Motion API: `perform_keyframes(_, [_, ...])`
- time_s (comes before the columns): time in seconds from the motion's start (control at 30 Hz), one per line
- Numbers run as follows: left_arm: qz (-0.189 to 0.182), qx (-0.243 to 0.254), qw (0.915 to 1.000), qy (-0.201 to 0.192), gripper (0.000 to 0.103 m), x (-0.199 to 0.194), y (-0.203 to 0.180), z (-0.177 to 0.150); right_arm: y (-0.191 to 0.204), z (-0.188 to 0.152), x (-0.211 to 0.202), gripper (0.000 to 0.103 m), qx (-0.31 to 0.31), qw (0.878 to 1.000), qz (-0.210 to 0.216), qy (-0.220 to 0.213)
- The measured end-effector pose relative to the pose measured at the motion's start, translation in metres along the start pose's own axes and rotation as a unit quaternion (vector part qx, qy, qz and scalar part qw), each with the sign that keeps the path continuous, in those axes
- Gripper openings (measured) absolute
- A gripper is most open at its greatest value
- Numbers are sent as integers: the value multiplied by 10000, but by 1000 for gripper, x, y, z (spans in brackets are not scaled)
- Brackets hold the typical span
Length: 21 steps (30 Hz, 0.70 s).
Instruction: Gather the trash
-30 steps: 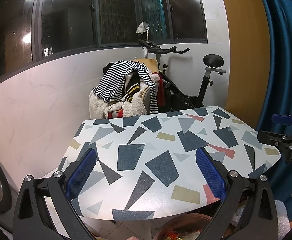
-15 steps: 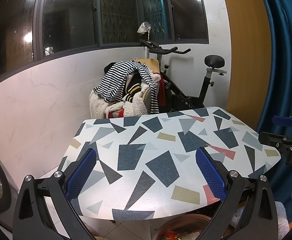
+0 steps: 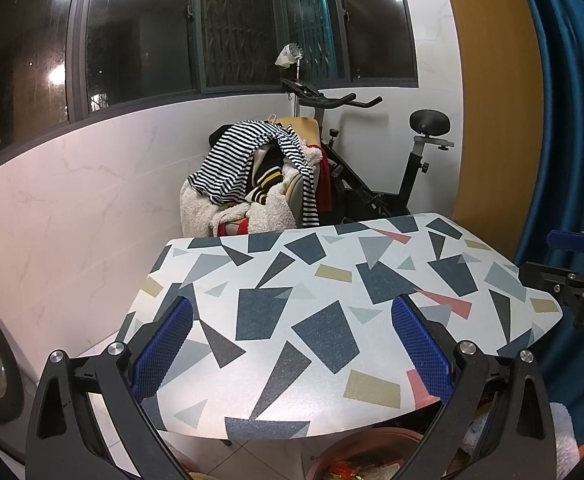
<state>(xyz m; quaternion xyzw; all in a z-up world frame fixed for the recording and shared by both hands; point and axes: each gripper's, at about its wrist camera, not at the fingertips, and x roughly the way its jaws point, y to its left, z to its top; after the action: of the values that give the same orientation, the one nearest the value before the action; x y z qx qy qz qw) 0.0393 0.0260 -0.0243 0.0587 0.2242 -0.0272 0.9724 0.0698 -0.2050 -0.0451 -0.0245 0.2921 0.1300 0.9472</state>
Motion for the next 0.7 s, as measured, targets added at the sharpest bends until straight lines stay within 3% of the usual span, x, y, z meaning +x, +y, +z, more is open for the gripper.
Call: perform_keyframes(0.7, [113, -54, 9999, 65, 97, 0, 1, 1, 2, -1, -1, 97, -12, 10000, 7, -6])
